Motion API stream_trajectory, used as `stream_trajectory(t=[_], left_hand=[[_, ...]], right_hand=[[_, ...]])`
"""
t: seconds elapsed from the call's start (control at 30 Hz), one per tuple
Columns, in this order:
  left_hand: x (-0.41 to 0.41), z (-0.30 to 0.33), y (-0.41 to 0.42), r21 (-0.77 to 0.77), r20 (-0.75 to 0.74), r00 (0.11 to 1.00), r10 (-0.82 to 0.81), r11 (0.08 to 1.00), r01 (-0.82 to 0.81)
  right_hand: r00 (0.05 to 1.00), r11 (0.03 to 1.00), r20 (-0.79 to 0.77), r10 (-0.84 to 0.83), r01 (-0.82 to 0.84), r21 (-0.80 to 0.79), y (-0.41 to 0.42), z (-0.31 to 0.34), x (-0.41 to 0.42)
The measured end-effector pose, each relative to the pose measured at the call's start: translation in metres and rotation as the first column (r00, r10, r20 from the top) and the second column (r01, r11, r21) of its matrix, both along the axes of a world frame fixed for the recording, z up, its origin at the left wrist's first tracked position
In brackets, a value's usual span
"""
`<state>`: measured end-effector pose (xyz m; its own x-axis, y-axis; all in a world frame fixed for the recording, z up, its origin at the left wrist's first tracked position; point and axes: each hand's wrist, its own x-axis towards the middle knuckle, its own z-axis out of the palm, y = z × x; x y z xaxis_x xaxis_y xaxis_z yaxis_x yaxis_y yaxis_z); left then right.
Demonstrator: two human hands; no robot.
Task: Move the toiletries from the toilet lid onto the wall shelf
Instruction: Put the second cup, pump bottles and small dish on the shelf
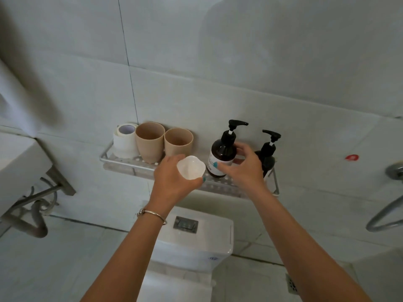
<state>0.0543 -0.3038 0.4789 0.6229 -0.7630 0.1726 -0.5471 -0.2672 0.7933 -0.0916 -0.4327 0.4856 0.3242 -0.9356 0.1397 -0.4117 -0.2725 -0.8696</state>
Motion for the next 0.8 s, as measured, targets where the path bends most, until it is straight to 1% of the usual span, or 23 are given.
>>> stream_trajectory(t=[0.4, 0.67, 0.8], left_hand=[[0.002, -0.014, -0.012, 0.069, 0.015, 0.999, 0.050, 0.996, -0.051], [0.003, -0.016, -0.016, 0.079, 0.015, 0.999, 0.029, 0.996, -0.030], [0.001, -0.012, -0.019, 0.070, 0.034, 0.999, 0.006, 0.997, -0.008]], right_hand=[[0.996, 0.999, -0.087, 0.016, -0.011, 0.048, -0.009, -0.019, 0.000], [0.996, 0.999, -0.090, -0.020, 0.023, 0.038, -0.001, -0.023, -0.003], [0.998, 0.998, -0.039, -0.052, 0.053, 0.023, 0.011, -0.023, -0.011]])
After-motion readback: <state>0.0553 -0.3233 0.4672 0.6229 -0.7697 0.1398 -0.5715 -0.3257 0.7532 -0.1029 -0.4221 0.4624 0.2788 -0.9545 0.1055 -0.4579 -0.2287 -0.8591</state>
